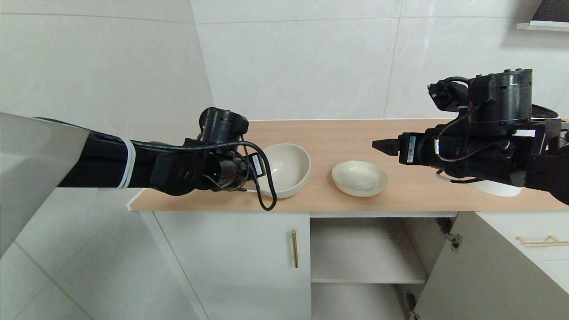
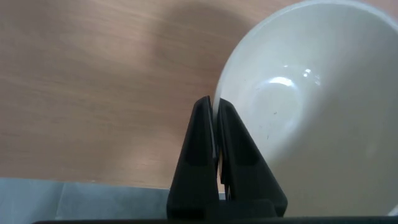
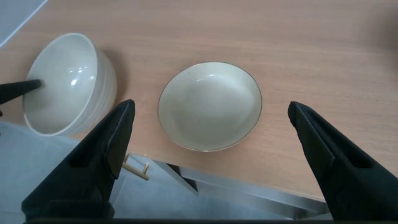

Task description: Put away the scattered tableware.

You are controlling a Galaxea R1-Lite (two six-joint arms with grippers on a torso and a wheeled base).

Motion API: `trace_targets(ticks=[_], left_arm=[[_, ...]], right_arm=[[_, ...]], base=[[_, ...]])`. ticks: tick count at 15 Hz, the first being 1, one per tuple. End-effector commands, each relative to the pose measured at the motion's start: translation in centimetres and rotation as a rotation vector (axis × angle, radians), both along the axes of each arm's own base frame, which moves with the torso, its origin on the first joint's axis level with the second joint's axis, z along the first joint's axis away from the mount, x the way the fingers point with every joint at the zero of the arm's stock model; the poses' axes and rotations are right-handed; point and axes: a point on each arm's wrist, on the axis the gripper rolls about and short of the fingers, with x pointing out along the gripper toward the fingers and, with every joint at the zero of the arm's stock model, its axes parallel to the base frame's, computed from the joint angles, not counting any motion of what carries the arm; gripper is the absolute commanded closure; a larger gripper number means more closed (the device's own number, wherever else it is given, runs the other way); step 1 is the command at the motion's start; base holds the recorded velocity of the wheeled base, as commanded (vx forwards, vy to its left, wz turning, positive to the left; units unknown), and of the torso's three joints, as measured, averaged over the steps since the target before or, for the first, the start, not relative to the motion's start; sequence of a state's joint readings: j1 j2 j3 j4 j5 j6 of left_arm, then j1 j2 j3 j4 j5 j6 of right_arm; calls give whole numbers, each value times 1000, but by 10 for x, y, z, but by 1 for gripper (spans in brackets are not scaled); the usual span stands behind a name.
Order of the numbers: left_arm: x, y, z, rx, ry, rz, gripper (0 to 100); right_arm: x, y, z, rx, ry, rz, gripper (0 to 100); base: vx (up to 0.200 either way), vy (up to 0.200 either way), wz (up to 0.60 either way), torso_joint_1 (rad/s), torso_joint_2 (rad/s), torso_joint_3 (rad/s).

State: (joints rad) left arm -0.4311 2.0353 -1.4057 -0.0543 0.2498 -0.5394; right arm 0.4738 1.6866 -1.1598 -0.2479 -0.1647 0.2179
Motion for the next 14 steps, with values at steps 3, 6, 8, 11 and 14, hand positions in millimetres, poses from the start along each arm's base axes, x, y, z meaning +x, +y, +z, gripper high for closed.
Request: trace_targets(ticks=[3, 6, 8, 11, 14], left_arm=[[-12, 5, 15, -11, -25, 0, 100], [-26, 12, 28, -25, -45, -11, 100], [-41, 15, 40, -58, -81, -54, 100], [-56, 17, 50, -89, -118, -96, 100], [-58, 16, 50, -89, -117, -101, 100]], right_arm=[[1, 1, 0, -1, 2, 1, 0], [22, 5, -21, -30, 54, -22, 0], [40, 7, -36, -64, 99, -72, 0], [61, 4, -54, -95, 142, -131, 0], [82, 3, -77, -121, 181, -189, 0]], base=[[0, 0, 0, 0, 0, 0], [0, 0, 0, 0, 0, 0], [0, 0, 0, 0, 0, 0], [0, 0, 0, 0, 0, 0], [0, 0, 0, 0, 0, 0]])
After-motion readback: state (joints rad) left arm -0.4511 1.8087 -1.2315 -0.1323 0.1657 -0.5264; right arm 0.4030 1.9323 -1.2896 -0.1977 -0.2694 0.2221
